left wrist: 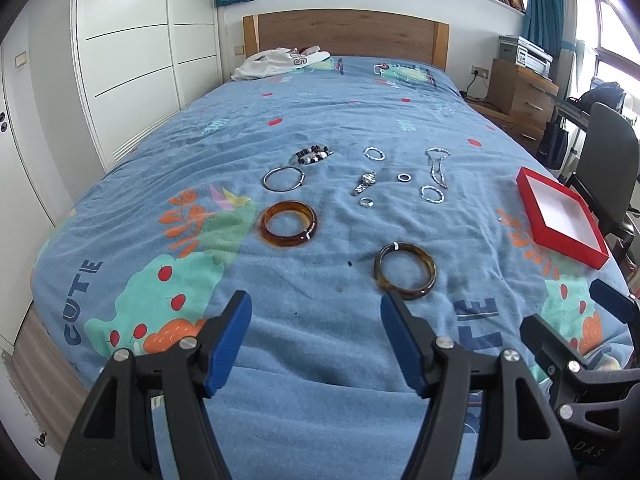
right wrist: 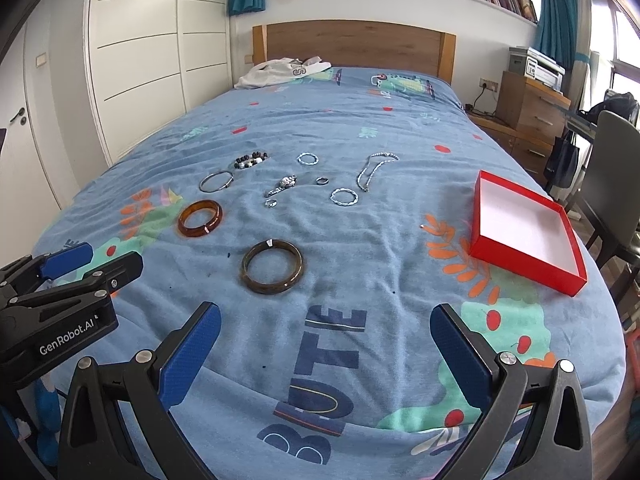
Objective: Organize jewelry
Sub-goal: 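Move both tools toward the two brown bangles on the bed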
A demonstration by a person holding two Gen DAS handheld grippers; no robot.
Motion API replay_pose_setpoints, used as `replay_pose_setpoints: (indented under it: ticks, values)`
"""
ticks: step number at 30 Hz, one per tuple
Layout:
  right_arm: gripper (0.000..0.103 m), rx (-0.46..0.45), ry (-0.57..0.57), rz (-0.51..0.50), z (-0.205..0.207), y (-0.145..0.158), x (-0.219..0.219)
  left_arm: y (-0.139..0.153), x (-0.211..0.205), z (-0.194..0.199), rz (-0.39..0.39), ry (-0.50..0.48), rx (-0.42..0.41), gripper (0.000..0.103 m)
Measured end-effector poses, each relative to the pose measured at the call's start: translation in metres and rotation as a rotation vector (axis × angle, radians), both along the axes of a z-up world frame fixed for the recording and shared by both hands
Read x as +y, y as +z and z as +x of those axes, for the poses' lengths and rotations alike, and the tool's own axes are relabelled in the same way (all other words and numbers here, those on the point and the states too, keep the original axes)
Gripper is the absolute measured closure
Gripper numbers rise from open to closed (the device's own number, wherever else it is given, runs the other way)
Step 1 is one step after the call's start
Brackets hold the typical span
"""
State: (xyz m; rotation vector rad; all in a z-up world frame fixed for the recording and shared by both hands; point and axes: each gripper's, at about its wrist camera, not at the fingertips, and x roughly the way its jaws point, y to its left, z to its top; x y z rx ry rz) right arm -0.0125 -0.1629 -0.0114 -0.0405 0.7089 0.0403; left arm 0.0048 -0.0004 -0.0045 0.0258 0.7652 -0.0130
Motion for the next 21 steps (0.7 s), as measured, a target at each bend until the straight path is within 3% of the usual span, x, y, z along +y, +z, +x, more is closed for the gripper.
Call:
replay_pose_setpoints:
  ticks: [21]
  values:
    - [0.001,0.029,0.001,0.0,0.01,-0.008,0.003,-0.022,0.021,0.016,-0.016,0.034,0.045,0.038]
